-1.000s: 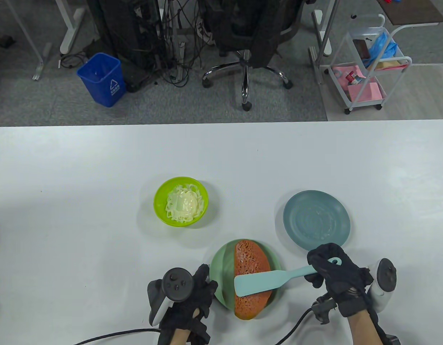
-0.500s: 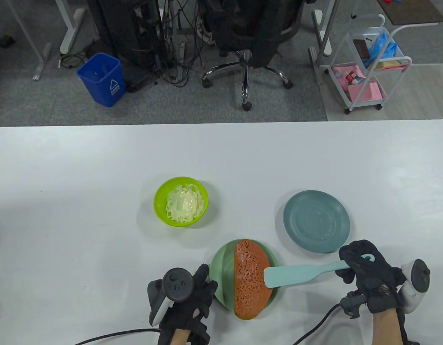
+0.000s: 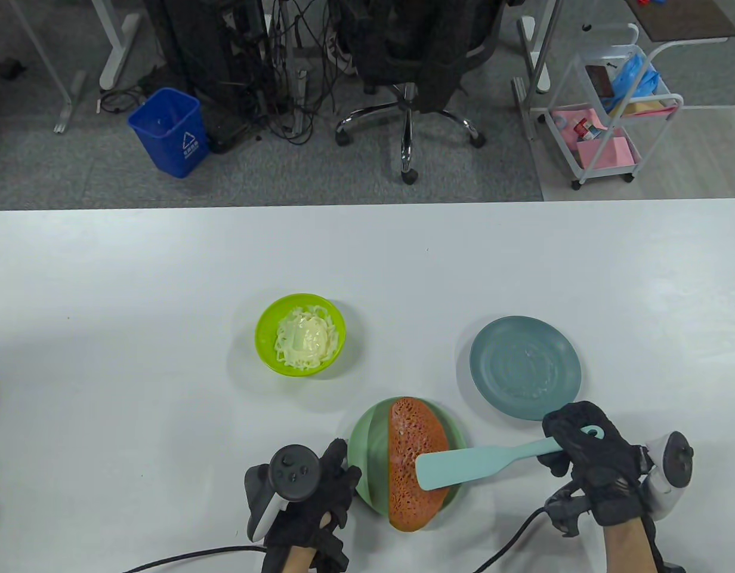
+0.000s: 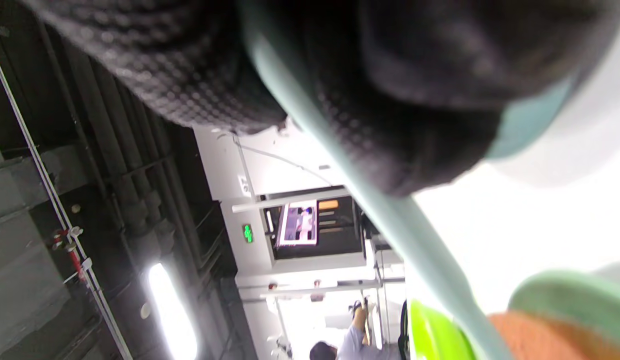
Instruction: Dip dessert spatula into salad dressing and spread onto bread slice
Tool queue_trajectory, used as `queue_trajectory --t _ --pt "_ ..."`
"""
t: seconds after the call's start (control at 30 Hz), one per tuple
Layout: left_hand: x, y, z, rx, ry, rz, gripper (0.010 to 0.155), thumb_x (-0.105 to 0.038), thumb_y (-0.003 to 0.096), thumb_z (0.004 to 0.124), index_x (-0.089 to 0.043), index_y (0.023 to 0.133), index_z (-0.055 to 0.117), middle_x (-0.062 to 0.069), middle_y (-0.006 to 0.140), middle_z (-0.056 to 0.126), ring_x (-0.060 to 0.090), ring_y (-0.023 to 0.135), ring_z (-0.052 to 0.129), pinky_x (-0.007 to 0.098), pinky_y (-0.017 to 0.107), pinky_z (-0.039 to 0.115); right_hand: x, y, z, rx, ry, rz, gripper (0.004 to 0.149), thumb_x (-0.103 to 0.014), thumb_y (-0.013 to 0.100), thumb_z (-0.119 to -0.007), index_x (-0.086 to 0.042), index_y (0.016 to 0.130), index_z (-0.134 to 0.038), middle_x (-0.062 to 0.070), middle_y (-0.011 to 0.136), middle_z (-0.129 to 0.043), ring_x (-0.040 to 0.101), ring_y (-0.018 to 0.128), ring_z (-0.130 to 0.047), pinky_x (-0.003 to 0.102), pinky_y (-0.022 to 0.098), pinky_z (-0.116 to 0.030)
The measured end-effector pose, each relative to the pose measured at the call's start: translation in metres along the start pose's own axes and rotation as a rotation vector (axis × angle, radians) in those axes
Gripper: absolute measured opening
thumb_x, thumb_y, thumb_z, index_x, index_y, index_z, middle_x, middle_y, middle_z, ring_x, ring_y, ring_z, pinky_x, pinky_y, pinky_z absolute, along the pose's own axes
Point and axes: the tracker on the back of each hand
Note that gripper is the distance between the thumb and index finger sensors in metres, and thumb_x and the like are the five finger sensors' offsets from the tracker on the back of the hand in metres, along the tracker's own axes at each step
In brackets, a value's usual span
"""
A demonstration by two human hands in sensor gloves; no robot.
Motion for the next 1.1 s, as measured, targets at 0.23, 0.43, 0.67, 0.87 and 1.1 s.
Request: queue_trajectory --t 0.23,0.43,0.67,0.87,1.1 --pt "0.000 0.000 0.000 -0.001 0.001 0.000 0.061 -0.043 0.0588 0.082 -0.010 0.108 0.066 -0.006 0.066 0.100 0.008 0.039 0.106 0.027 0.032 0.092 0.001 -0.004 -0.029 -0.054 -0.061 -0.006 0.031 -0.023 0.051 -0.096 -0.014 0.075 -0.078 0.020 0.069 -0.087 0.038 0.024 -0.103 0.031 0.011 -0.093" --pt "0.000 0.000 0.000 -0.001 0.001 0.000 0.061 -0.043 0.0589 0.082 -0.010 0.108 0.065 -0.006 0.066 0.100 0.008 0.039 0.106 0.027 0.032 0.092 0.003 -0.003 -0.025 -0.061 -0.060 -0.060 0.032 -0.023 0.051 -0.096 -0.013 0.075 -0.078 0.021 0.069 -0.087 0.038 0.025 -0.104 0.031 0.012 -0.093" --pt "0.000 0.000 0.000 0.000 0.001 0.000 0.061 -0.043 0.0588 0.082 -0.010 0.108 0.066 -0.006 0.066 0.100 0.008 0.039 0.106 0.027 0.032 0.092 0.002 0.000 -0.007 -0.077 -0.049 -0.127 0.031 -0.022 0.051 -0.096 -0.012 0.075 -0.078 0.022 0.068 -0.086 0.039 0.024 -0.103 0.031 0.011 -0.092" --pt "0.000 0.000 0.000 0.001 -0.001 0.001 0.062 -0.043 0.0588 0.082 -0.009 0.108 0.065 -0.006 0.066 0.100 0.008 0.039 0.106 0.027 0.032 0.092 -0.005 -0.002 0.017 0.003 -0.071 -0.143 0.031 -0.021 0.051 -0.096 -0.012 0.075 -0.078 0.023 0.068 -0.086 0.039 0.023 -0.102 0.032 0.010 -0.091" --pt "0.000 0.000 0.000 0.001 -0.001 0.001 0.061 -0.043 0.0588 0.082 -0.010 0.108 0.065 -0.006 0.066 0.100 0.008 0.039 0.106 0.027 0.032 0.092 -0.010 -0.006 0.040 0.088 -0.090 -0.137 0.031 -0.020 0.051 -0.096 -0.012 0.075 -0.078 0.023 0.068 -0.086 0.040 0.023 -0.102 0.032 0.011 -0.091"
Point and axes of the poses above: the tracker on the back of each hand, its own x axis roughly to the little-finger side, its own y axis roughly from the wrist to the fingertips, z = x × y
